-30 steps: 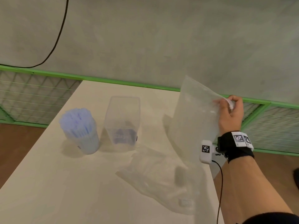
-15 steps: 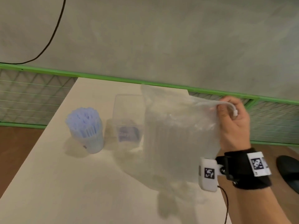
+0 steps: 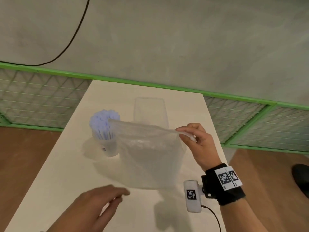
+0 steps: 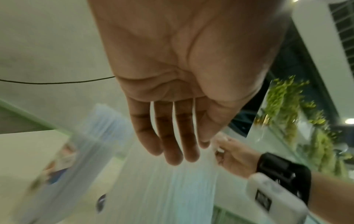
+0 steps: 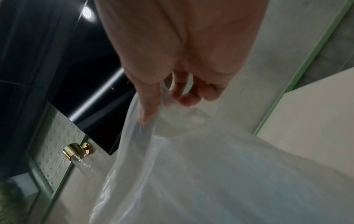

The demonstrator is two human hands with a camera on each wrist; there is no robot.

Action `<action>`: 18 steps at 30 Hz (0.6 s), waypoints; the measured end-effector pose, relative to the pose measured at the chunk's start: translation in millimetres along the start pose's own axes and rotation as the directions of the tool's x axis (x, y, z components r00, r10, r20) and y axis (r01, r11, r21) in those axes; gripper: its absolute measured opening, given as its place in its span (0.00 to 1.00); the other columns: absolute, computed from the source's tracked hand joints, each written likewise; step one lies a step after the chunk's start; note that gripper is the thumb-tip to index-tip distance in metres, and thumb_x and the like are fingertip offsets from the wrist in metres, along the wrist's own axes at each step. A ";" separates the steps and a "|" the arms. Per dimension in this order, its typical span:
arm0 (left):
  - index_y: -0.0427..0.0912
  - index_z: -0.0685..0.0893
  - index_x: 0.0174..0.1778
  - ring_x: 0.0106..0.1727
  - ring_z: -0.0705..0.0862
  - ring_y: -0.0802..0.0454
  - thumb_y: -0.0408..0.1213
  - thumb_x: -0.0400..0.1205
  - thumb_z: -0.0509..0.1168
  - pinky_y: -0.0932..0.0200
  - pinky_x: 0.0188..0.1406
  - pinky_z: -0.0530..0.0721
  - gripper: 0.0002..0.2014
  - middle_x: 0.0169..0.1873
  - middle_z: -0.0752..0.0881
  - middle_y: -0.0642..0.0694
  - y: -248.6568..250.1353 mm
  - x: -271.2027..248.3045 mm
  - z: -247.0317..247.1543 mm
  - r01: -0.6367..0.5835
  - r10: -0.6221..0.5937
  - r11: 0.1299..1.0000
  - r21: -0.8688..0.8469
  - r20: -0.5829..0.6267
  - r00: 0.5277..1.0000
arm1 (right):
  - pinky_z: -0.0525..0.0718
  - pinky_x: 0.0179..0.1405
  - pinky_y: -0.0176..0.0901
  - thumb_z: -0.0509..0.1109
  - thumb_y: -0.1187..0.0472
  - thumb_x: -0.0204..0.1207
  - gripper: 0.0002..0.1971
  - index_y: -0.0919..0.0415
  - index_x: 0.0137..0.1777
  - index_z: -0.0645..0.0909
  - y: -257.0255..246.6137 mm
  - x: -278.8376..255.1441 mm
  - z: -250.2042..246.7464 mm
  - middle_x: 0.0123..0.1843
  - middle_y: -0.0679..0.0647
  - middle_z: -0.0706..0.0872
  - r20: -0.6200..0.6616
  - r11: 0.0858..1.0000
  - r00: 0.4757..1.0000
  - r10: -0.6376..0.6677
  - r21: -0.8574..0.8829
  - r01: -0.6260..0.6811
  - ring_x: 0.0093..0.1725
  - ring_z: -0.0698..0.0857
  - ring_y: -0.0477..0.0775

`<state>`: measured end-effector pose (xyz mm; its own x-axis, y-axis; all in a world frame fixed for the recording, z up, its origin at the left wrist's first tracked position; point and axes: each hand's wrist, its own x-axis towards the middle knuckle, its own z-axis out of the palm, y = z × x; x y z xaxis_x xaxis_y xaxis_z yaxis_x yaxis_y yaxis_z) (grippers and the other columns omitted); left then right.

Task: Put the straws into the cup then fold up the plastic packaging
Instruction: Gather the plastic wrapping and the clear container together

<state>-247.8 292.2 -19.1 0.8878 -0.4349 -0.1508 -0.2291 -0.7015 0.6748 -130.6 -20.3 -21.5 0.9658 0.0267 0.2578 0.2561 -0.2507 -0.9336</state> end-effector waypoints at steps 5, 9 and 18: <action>0.56 0.86 0.55 0.52 0.84 0.69 0.45 0.82 0.59 0.72 0.54 0.78 0.12 0.49 0.85 0.67 43.4 46.1 -13.1 -0.273 0.265 0.962 0.009 -0.260 0.928 | 0.84 0.48 0.35 0.76 0.77 0.70 0.12 0.63 0.47 0.83 -9.3 -9.2 -22.2 0.42 0.50 0.90 -0.099 0.983 0.994 0.044 0.181 -0.025 0.44 0.87 0.48; 0.51 0.87 0.54 0.56 0.82 0.59 0.41 0.80 0.61 0.63 0.61 0.76 0.12 0.51 0.85 0.59 79.9 89.8 -11.6 -0.358 0.349 0.931 0.065 -0.440 0.827 | 0.86 0.43 0.39 0.76 0.69 0.69 0.05 0.58 0.41 0.89 -16.2 -19.2 -29.1 0.45 0.57 0.93 -0.138 0.979 0.989 0.053 0.205 -0.024 0.43 0.90 0.53; 0.50 0.88 0.60 0.55 0.80 0.50 0.46 0.85 0.63 0.52 0.58 0.77 0.12 0.53 0.86 0.52 122.8 164.9 7.2 -0.282 0.316 0.948 0.151 -0.317 0.894 | 0.89 0.42 0.45 0.72 0.64 0.73 0.06 0.54 0.44 0.91 -24.2 -28.8 -30.7 0.43 0.60 0.92 -0.184 0.976 0.983 0.014 0.215 0.026 0.43 0.92 0.61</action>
<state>-132.4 130.2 33.6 0.8479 -0.4317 0.3076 -0.5273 -0.6272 0.5732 -165.8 -44.7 1.3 0.9454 -0.1558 0.2861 0.2841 -0.0357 -0.9581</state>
